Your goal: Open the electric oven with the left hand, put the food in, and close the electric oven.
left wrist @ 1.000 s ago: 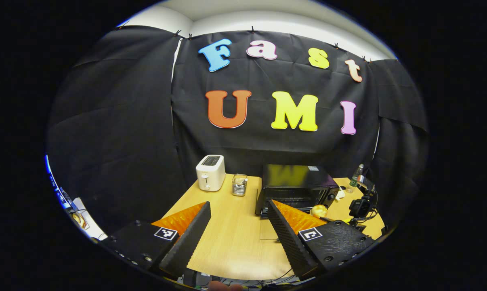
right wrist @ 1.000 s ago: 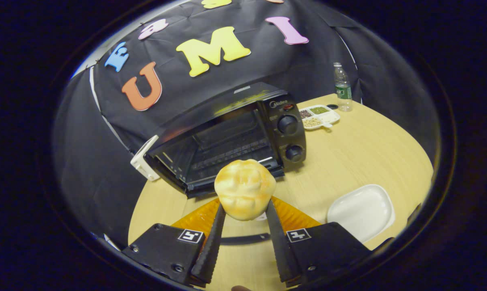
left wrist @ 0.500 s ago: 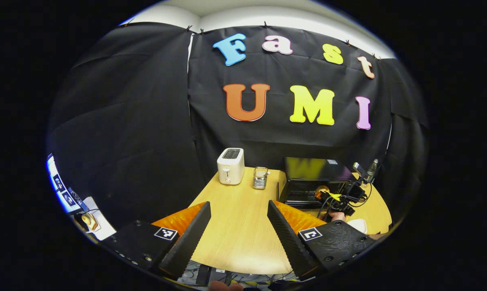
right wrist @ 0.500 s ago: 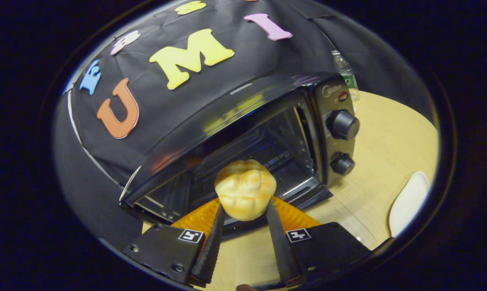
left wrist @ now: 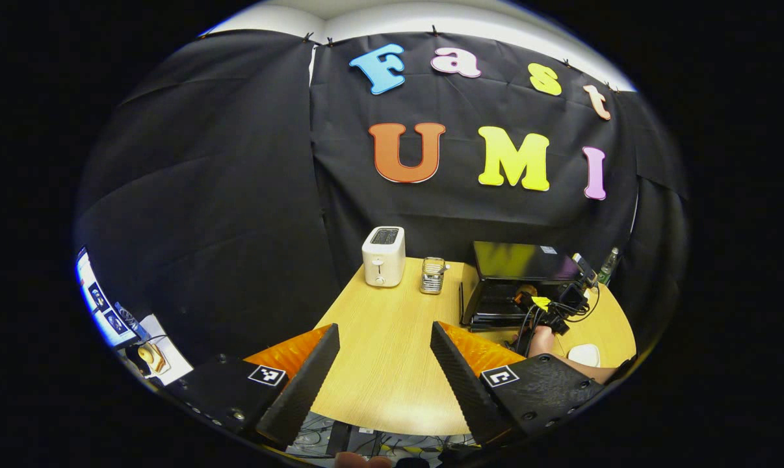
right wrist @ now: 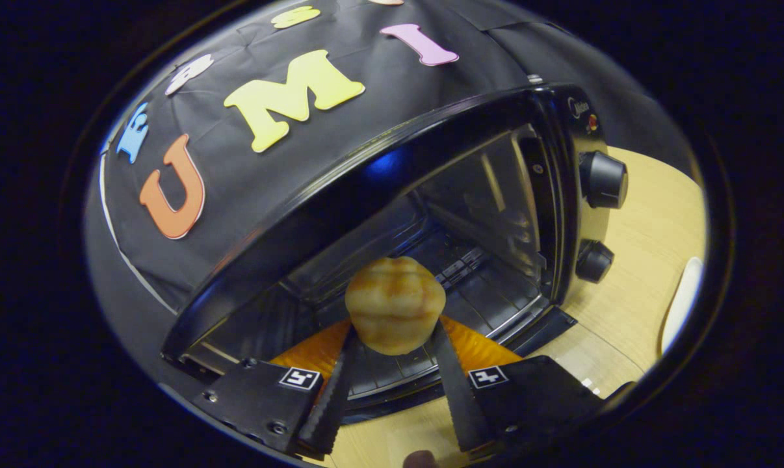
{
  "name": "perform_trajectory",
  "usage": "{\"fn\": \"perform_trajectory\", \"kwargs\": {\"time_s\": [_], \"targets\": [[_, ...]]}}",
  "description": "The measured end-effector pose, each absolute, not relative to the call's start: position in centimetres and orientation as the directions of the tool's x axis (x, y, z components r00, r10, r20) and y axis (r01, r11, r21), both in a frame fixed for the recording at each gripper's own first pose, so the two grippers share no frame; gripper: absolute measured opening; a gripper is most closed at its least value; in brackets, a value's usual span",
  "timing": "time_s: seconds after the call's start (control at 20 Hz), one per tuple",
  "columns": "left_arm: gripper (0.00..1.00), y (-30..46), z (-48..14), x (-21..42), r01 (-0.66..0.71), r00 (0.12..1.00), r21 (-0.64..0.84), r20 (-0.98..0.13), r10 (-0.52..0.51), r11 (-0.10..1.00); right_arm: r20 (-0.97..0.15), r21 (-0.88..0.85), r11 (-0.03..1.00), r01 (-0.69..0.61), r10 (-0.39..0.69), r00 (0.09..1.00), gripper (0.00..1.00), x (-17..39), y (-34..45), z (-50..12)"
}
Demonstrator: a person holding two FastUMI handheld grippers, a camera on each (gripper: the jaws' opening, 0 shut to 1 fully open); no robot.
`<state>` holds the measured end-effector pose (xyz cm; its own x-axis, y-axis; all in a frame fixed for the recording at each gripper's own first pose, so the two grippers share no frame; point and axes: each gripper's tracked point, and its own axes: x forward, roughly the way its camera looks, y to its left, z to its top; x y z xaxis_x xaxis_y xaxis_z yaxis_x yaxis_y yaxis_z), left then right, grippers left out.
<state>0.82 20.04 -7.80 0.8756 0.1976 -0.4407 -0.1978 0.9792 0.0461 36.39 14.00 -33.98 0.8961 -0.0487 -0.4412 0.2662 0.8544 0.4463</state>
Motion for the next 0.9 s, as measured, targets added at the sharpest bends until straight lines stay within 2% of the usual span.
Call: {"fn": "perform_trajectory", "kwargs": {"time_s": [0.1, 0.15, 0.3, 0.45, 0.7, 0.9], "targets": [[0.93, 19.9, -7.6, 0.9, -0.193, 0.879, 0.045, -0.437, 0.193, 0.98, -0.444, 0.439, 0.859, 0.264, -0.048, 0.895, 0.69, 36.0, 14.2, -33.8], [0.94, 19.8, -7.6, 0.9, -0.193, 0.88, 0.041, -0.435, 0.191, 0.98, -0.443, 0.433, 0.863, 0.262, -0.05, 0.895, 0.73, 35.6, 14.2, -33.5], [0.93, 19.3, -7.3, 1.0, -0.191, 0.886, 0.018, -0.427, 0.18, 0.981, -0.423, 0.392, 0.891, 0.228, -0.046, 0.905, 0.77, 34.3, 14.3, -32.1], [0.93, 18.1, -7.5, 0.7, -0.184, 0.892, -0.012, -0.421, 0.162, 0.983, -0.421, 0.354, 0.917, 0.187, -0.023, 0.907, 0.84, 32.1, 14.4, -31.1], [0.94, 15.5, -7.6, 0.1, -0.153, 0.905, -0.043, -0.407, 0.122, 0.987, -0.454, 0.32, 0.94, 0.12, 0.041, 0.89, 0.89, 26.5, 14.3, -30.2], [0.94, 12.8, -8.3, 0.0, -0.104, 0.914, -0.057, -0.4, 0.073, 0.993, -0.492, 0.233, 0.97, 0.067, 0.058, 0.869, 0.88, 20.9, 12.3, -29.8]]}}
